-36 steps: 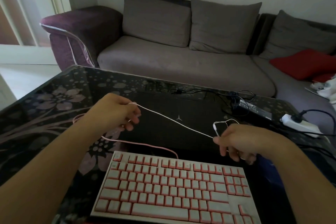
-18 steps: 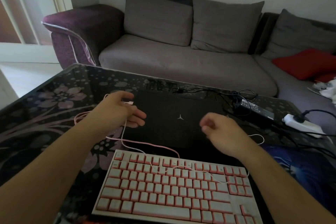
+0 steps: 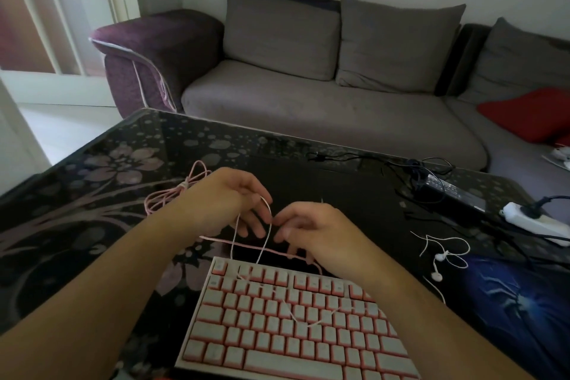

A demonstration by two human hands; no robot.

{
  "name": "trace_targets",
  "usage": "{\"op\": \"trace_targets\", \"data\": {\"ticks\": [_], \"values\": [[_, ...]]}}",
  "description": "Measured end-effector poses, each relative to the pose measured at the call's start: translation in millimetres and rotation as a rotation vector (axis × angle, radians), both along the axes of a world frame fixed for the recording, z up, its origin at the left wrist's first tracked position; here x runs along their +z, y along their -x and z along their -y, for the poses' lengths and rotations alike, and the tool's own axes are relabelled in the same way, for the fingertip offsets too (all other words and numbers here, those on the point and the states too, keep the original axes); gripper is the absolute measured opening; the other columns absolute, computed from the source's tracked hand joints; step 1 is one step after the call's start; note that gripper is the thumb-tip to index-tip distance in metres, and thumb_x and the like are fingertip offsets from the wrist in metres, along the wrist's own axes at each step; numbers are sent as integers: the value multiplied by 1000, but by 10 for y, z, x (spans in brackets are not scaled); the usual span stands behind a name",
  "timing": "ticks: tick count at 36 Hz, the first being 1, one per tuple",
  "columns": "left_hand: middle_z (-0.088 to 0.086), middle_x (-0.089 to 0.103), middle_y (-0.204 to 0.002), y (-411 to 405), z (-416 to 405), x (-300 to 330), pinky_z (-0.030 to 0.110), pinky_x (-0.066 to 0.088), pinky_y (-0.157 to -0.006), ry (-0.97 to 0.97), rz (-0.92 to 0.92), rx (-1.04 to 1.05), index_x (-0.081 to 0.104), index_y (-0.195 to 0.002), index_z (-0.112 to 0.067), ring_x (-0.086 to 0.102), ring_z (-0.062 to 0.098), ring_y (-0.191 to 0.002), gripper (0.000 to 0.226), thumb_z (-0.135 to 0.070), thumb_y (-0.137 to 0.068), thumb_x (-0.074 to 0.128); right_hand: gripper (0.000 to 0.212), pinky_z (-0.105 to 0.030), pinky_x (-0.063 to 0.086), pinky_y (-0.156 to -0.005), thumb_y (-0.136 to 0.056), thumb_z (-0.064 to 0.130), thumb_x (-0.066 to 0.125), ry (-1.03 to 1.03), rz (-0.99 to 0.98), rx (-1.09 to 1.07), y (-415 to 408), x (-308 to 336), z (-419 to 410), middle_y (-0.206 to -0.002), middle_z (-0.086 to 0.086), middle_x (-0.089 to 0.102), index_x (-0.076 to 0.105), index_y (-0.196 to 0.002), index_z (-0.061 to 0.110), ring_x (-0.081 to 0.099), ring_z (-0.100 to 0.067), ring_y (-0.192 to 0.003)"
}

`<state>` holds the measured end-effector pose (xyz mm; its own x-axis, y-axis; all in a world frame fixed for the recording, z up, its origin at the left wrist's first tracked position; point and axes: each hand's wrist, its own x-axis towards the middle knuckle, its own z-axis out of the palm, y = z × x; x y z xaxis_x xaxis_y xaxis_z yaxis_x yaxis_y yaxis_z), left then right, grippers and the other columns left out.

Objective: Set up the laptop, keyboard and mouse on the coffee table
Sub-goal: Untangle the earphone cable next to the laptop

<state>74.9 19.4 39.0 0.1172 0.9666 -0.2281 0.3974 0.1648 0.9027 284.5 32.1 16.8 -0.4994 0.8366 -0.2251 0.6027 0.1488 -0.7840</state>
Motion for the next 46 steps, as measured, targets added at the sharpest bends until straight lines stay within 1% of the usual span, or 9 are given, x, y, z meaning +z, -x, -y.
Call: {"op": "trace_targets", "data": {"ticks": [8, 11, 16, 23, 27, 32, 37, 42, 46], "values": [[13, 81, -96, 160, 4, -10, 30, 61, -63, 6, 205, 99, 69, -116, -5, 79, 29, -85, 24, -5, -108, 46, 30, -17, 49, -81, -98, 44, 68, -115, -9, -91, 271, -61, -22, -114, 19, 67, 63, -127, 42, 63, 6, -102], [11, 81, -102, 229, 22, 2, 35, 54, -71, 15, 222, 62, 70, -117, -7, 77, 30, -90, 25, -7, -107, 47, 12, -22, 52, -84, -102, 40, 63, -57, -60, -90, 386, -69, -14, -107, 15, 72, 71, -111, 43, 67, 2, -97], [5, 82, -100, 337, 6, 19, 46, 55, -90, -11, 144, 155, 72, -114, -12, 77, 29, -96, 25, -9, -107, 48, 28, -28, 49, -88, -108, 29, 54, 61, -164, -138, 434, -27, -20, -96, 15, 78, 79, -96, 28, 70, 2, -91], [12, 77, -95, 482, -115, -109, 20, 51, -53, 2, -69, 405, 71, -102, -9, 71, 17, -70, 20, -3, -104, 52, 23, -39, 59, -82, -108, 21, 54, 66, -158, -200, 419, -68, -101, -70, 5, 67, 76, -100, 20, 66, -18, -71], [-4, 67, -110, 527, -88, -187, 23, 50, -64, -76, -358, 269, 68, -107, -31, 67, 11, -85, 16, -19, -102, 58, 25, -27, 48, -62, -108, 24, 54, -3, -97, -208, 500, -125, -108, -71, 4, 65, 76, -97, 30, 59, -9, -62], [-7, 74, -104, 407, -114, -122, 39, 55, -96, -112, -229, 4, 73, -112, -32, 70, 13, -98, 29, -38, -110, 44, 20, -22, 51, -66, -106, 27, 60, -142, -52, -97, 766, -139, -68, -86, 7, 74, 75, -101, 39, 68, -1, -71], [10, 75, -82, 435, -336, -202, 39, 54, -81, -8, -271, 38, 73, -94, -14, 70, 23, -77, 56, -49, -111, 33, 15, -15, 52, -60, -102, 22, 65, -202, -45, -152, 1104, -95, -214, -90, 8, 75, 65, -102, 37, 71, 5, -77], [11, 69, -82, 740, -620, -194, 43, 54, -83, -21, -391, -43, 73, -89, -1, 63, 27, -77, 48, -37, -108, 48, 13, -18, 47, -55, -98, 29, 73, -288, -27, -214, 1293, -164, -393, -81, 2, 72, 62, -93, 31, 65, -6, -65], [12, 75, -90, 942, -788, -179, 44, 54, -87, -96, -376, -59, 79, -84, -15, 68, 25, -86, 30, -35, -100, 63, 5, -25, 56, -67, -102, 23, 67, -191, -132, -256, 1376, -212, -560, -85, 2, 77, 65, -101, 28, 73, -9, -73]]}}
